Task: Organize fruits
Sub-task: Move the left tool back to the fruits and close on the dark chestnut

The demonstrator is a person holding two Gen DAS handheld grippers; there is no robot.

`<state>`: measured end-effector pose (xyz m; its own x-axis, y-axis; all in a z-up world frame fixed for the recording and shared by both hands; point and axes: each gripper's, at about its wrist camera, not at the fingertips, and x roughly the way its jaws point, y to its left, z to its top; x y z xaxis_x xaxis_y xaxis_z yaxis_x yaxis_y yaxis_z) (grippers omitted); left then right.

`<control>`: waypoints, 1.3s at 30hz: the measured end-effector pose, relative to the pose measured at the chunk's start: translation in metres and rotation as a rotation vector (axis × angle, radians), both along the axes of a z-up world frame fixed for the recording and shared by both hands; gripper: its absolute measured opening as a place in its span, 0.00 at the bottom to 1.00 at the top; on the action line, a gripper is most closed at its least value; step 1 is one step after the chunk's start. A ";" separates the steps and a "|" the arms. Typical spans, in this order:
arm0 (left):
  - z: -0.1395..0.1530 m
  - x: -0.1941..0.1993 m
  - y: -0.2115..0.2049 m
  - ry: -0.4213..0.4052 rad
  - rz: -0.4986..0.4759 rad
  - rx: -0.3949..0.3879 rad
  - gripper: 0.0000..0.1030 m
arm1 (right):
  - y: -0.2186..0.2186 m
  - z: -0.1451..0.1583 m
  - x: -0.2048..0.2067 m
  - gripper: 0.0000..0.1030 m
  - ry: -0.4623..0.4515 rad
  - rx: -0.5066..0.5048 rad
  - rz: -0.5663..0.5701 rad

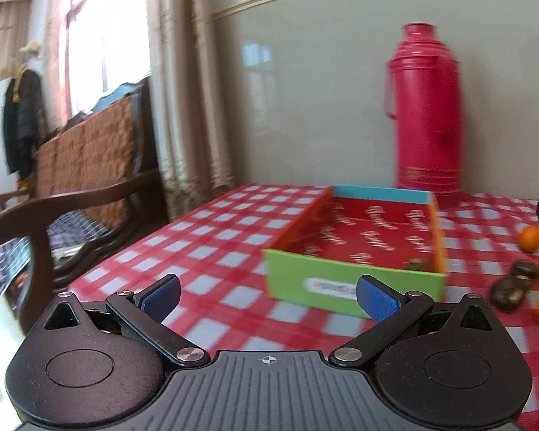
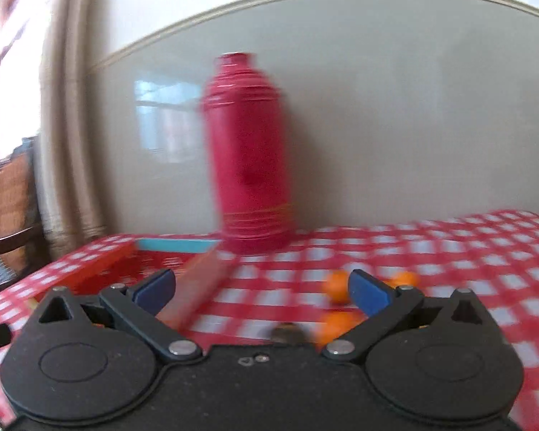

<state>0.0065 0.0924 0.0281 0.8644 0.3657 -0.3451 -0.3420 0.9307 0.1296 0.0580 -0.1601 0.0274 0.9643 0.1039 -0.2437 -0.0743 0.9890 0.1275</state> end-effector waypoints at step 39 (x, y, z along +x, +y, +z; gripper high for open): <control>-0.027 0.068 -0.147 0.139 -0.412 0.010 0.71 | -0.156 -0.024 -0.062 0.94 0.041 -0.058 -0.577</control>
<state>0.0749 -0.0543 0.0011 0.8844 0.0032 -0.4666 0.0796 0.9843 0.1576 -0.0037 -0.3163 0.0032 0.8506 -0.4500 -0.2720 0.4823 0.8737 0.0630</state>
